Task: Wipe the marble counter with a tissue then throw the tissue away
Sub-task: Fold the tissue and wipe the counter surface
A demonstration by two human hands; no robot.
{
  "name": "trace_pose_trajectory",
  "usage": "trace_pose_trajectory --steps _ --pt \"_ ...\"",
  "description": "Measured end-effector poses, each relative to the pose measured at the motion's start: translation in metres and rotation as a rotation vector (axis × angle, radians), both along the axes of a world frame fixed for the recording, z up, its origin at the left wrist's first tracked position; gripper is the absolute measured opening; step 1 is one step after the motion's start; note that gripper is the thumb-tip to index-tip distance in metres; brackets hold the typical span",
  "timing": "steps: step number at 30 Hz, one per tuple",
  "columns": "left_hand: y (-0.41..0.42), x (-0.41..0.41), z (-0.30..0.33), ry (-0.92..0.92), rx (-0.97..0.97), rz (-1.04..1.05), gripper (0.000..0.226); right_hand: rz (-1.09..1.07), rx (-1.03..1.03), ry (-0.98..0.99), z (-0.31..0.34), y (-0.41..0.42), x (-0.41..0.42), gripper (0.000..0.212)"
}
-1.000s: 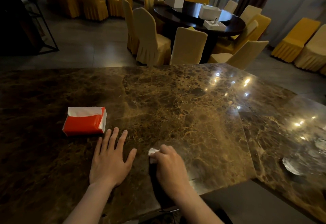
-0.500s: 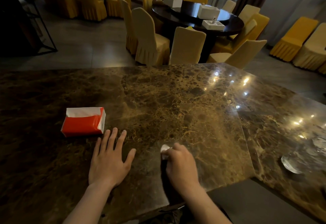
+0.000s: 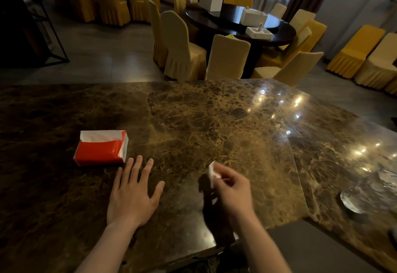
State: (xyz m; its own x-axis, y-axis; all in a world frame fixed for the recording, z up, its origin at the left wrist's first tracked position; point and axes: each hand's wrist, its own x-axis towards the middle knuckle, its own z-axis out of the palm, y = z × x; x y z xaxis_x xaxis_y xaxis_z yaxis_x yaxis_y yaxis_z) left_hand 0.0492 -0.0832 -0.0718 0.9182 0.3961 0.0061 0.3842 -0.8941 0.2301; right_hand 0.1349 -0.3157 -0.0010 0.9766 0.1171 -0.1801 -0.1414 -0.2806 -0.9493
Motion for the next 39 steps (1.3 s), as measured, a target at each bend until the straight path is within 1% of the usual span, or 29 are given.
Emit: trace_pose_trajectory --steps 2,3,4,5,6,8,10,11,13,14,15,16,18,20,23,24,28,31,35,36,37,38,39 --pt "0.0 -0.001 0.0 0.001 0.0 0.0 0.079 -0.089 0.294 0.3 0.006 -0.015 0.018 0.034" --pt "0.0 0.0 0.0 -0.001 0.001 0.002 0.079 -0.098 0.396 0.403 0.007 -0.019 0.025 0.034" --pt "0.0 0.0 0.001 -0.001 0.002 0.005 0.079 -0.09 0.447 0.472 0.007 -0.02 0.03 0.034" --pt "0.0 0.0 0.001 0.0 0.0 0.007 0.079 -0.081 0.446 0.51 0.006 -0.02 0.034 0.034" --pt "-0.001 0.001 0.001 0.002 0.0 0.008 0.079 -0.078 0.397 0.517 0.004 -0.02 0.037 0.034" --pt "0.0 0.0 0.0 0.011 0.007 0.006 0.079 -0.062 0.211 0.459 -0.001 -0.017 0.04 0.036" --pt "0.0 0.0 0.001 0.001 0.006 0.006 0.079 0.013 -0.042 0.322 -0.006 -0.012 0.041 0.036" --pt "0.0 0.0 0.001 -0.006 0.002 0.008 0.08 0.055 -0.189 0.214 -0.01 -0.01 0.041 0.035" --pt "0.0 0.0 0.0 -0.004 0.001 0.005 0.081 0.128 -0.49 -0.079 -0.013 -0.007 0.041 0.028" --pt "0.0 0.0 0.0 0.001 0.005 0.001 0.08 0.141 -0.59 -0.223 -0.014 -0.006 0.04 0.025" --pt "0.001 0.0 0.0 0.0 0.003 -0.001 0.08 0.134 -0.645 -0.339 -0.014 -0.005 0.038 0.024" --pt "0.001 0.0 -0.001 -0.005 0.001 -0.001 0.08 0.118 -0.661 -0.416 -0.014 -0.003 0.036 0.021" --pt "0.001 0.0 0.0 -0.002 0.007 0.003 0.081 0.111 -0.652 -0.494 -0.018 0.0 0.029 0.012" --pt "0.0 0.0 -0.001 0.001 0.012 0.01 0.082 0.174 -0.665 -0.546 -0.025 0.004 0.018 0.008" --pt "0.001 0.001 -0.003 0.007 0.016 0.013 0.081 0.314 -0.816 -0.625 -0.037 0.015 0.002 0.008" --pt "0.001 0.001 -0.003 0.009 0.019 0.01 0.081 0.334 -0.836 -0.629 -0.038 0.018 0.0 0.007" --pt "0.001 0.001 -0.003 0.007 0.021 0.012 0.081 0.416 -0.804 -0.627 -0.032 0.025 -0.002 0.014" --pt "0.0 0.002 -0.002 0.017 0.016 0.012 0.082 0.442 -0.732 -0.661 -0.026 0.033 -0.02 0.025" --pt "0.0 0.001 0.0 0.019 0.017 0.004 0.083 0.623 -0.712 -0.724 -0.03 0.044 -0.044 0.017" --pt "0.0 0.001 0.001 0.016 0.02 0.004 0.084 0.613 -0.721 -0.717 -0.03 0.04 -0.039 0.015" --pt "0.0 0.0 0.001 0.016 0.02 0.002 0.084 0.558 -0.731 -0.702 -0.03 0.034 -0.03 0.011" --pt "0.0 0.0 0.001 0.018 0.016 -0.001 0.084 0.47 -0.749 -0.673 -0.028 0.025 -0.019 0.007" --pt "0.0 -0.001 0.001 0.016 0.013 -0.001 0.083 0.366 -0.769 -0.627 -0.026 0.016 -0.004 0.007"
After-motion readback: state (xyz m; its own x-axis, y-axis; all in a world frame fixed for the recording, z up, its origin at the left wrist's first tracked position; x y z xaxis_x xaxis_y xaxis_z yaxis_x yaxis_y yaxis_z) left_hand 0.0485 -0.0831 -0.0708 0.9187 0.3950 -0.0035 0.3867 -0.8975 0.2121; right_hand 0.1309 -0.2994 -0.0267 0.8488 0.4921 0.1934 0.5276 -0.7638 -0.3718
